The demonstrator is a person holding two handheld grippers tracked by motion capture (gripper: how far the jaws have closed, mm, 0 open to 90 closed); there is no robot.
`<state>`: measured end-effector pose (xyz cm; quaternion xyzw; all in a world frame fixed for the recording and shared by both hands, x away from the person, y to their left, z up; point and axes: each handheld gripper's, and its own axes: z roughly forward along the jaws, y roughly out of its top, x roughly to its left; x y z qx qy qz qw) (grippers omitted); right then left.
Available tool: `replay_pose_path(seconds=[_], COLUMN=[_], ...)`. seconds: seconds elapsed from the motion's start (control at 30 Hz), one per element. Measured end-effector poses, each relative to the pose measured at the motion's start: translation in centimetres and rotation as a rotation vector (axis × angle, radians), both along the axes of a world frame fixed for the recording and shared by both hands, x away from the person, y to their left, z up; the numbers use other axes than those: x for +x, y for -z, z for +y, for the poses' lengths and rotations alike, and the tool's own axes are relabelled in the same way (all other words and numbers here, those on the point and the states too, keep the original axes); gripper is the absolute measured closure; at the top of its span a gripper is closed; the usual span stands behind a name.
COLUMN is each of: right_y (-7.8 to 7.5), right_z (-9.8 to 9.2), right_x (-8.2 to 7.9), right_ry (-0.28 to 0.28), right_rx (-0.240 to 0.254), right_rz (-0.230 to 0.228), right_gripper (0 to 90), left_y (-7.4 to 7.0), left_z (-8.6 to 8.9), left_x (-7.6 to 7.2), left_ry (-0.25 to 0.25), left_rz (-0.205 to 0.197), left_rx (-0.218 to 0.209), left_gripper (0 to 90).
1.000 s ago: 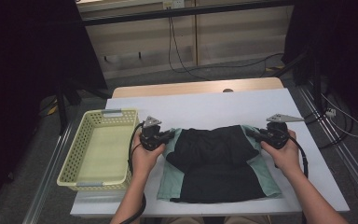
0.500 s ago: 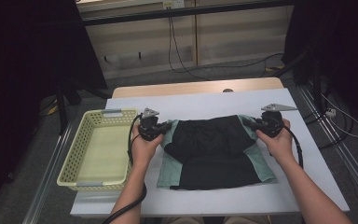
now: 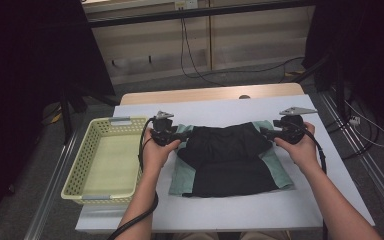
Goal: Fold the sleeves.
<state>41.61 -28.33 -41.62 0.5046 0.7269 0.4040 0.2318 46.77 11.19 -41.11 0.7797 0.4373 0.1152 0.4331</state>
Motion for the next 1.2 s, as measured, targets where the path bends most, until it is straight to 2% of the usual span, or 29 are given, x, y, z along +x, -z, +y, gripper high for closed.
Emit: replay_pose_path(seconds=[0.1,0.17,0.4,0.5,0.57,0.77,0.93,1.03,1.1,1.17,1.2], right_y=[-0.6,-0.7,-0.8,-0.7,-0.6,-0.8,-0.9,-0.9,-0.8,-0.7,-0.7], right_z=[0.1,0.1,1.4,1.8,2.3,2.7,2.5,2.8,3.0,3.2,3.3], right_x=[-0.4,-0.5,-0.9,-0.9,-0.9,-1.1,-1.0,-1.1,-1.1,-1.1,-1.1], right_ry=[-0.008,-0.015,-0.055,-0.072,-0.084,-0.097,-0.094,-0.101,-0.108,-0.119,-0.124], right_rx=[-0.003,0.004,0.031,0.036,0.034,0.036,0.038,0.041,0.036,0.034,0.031], right_rz=[-0.013,-0.014,-0.023,-0.020,-0.018,-0.029,-0.027,-0.027,-0.026,-0.020,-0.014], right_gripper=[36.6,36.5,36.7,36.7,37.1,37.5,37.6,38.2,38.8,39.1,39.1], left_y=[-0.2,-0.3,-0.8,-0.9,-0.9,-1.6,-2.6,-2.7,-2.5,-2.0,-1.2], left_z=[0.1,-0.1,-0.8,-1.1,-1.2,-0.7,-0.5,-1.0,-1.4,-1.9,-2.4], left_x=[-0.2,-0.4,-1.1,-1.5,-1.6,-1.5,-1.6,-1.8,-1.9,-2.0,-2.0], left_ry=[0.002,0.002,0.027,0.045,0.047,0.033,0.036,0.039,0.053,0.068,0.078], left_rz=[-0.008,-0.010,-0.020,-0.040,-0.045,-0.060,-0.060,-0.056,-0.048,-0.023,-0.010], left_rx=[0.004,-0.009,-0.013,0.009,0.006,0.035,0.020,-0.005,-0.003,-0.008,-0.001], left_gripper=[27.9,27.6,26.2,26.3,26.1,24.3,24.2,24.7,25.9,27.2,27.8])
